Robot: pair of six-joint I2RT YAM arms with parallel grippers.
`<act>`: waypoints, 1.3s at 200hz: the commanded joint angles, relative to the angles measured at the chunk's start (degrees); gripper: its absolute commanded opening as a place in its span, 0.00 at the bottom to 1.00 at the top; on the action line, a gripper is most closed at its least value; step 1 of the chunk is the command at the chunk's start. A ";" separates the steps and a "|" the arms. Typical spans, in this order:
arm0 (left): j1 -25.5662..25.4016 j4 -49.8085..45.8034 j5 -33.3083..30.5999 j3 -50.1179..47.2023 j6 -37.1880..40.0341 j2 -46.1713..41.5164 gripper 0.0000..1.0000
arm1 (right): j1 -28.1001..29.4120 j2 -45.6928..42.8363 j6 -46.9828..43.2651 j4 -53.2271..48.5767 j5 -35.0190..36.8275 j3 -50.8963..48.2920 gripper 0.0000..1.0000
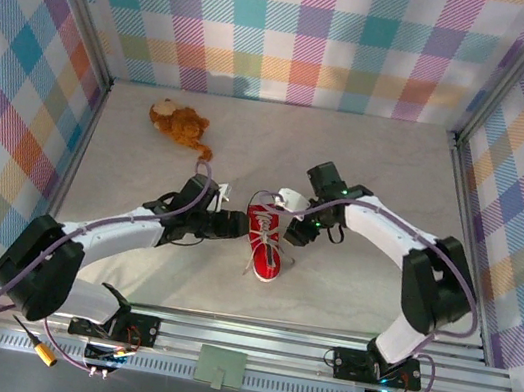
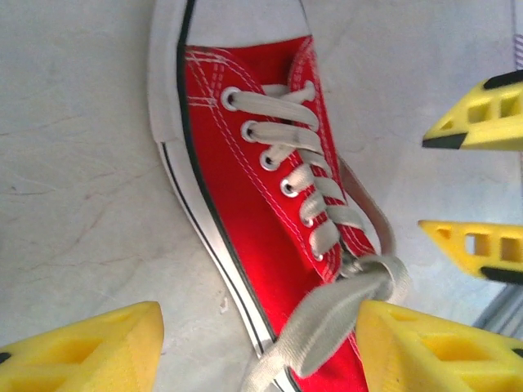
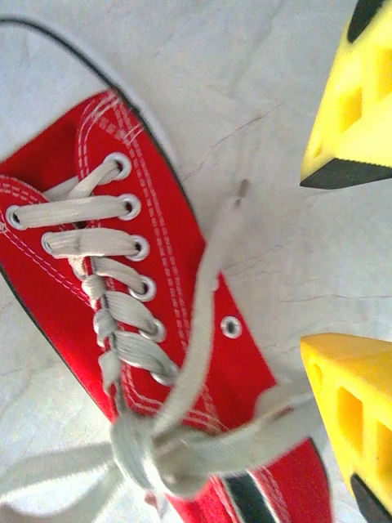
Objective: Tie the shoes
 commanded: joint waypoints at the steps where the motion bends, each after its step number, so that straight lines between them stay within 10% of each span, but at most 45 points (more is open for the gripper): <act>1: 0.58 5.50 5.27 -2.47 2.93 -1.84 0.63 | -0.52 -3.65 -0.92 -2.92 -2.38 -2.37 0.51; 139: 0.58 24.08 15.84 -5.84 0.48 9.86 0.55 | 4.05 6.84 -1.32 -6.77 -2.03 -4.24 0.54; 173: 0.58 24.48 17.70 -5.11 0.47 11.58 0.40 | 4.14 10.48 -1.24 -6.66 0.22 -3.68 0.54; 196: 0.60 24.20 18.58 -5.01 0.62 11.56 0.15 | 4.14 12.34 -0.76 -7.01 0.99 -2.89 0.38; 220: 0.67 22.24 17.69 -5.28 1.48 10.26 0.00 | 4.14 10.95 0.01 -6.70 2.40 -2.77 0.00; 260: 1.07 14.87 14.69 -5.55 4.49 6.56 0.00 | 3.98 3.46 1.05 -4.23 4.91 -4.40 0.00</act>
